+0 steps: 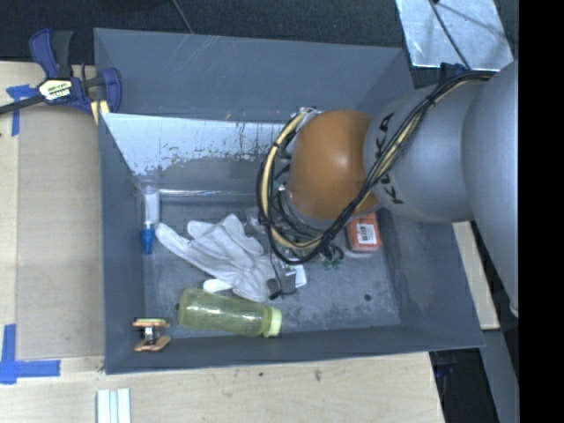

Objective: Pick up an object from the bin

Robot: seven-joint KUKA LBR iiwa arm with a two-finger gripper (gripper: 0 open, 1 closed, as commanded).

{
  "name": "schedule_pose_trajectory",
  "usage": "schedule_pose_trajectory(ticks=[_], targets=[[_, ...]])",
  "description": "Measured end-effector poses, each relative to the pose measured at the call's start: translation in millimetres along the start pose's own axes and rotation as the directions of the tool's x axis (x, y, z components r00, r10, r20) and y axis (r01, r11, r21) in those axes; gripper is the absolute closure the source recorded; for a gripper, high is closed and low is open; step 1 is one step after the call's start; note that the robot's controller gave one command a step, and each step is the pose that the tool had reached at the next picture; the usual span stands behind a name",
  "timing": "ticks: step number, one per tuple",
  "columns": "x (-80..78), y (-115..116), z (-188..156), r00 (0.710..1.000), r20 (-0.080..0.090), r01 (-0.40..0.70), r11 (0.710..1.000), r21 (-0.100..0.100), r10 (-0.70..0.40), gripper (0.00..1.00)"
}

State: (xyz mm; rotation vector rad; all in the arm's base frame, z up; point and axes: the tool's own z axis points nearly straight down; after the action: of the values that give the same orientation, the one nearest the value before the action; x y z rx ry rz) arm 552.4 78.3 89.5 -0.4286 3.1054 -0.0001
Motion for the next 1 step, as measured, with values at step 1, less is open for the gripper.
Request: schedule_pose_trajectory(ticks=[1], targets=[[8.6, 28.7, 13.4, 0.996, 0.007, -0.09, 0.996, 0.002, 0.09, 1.0]])
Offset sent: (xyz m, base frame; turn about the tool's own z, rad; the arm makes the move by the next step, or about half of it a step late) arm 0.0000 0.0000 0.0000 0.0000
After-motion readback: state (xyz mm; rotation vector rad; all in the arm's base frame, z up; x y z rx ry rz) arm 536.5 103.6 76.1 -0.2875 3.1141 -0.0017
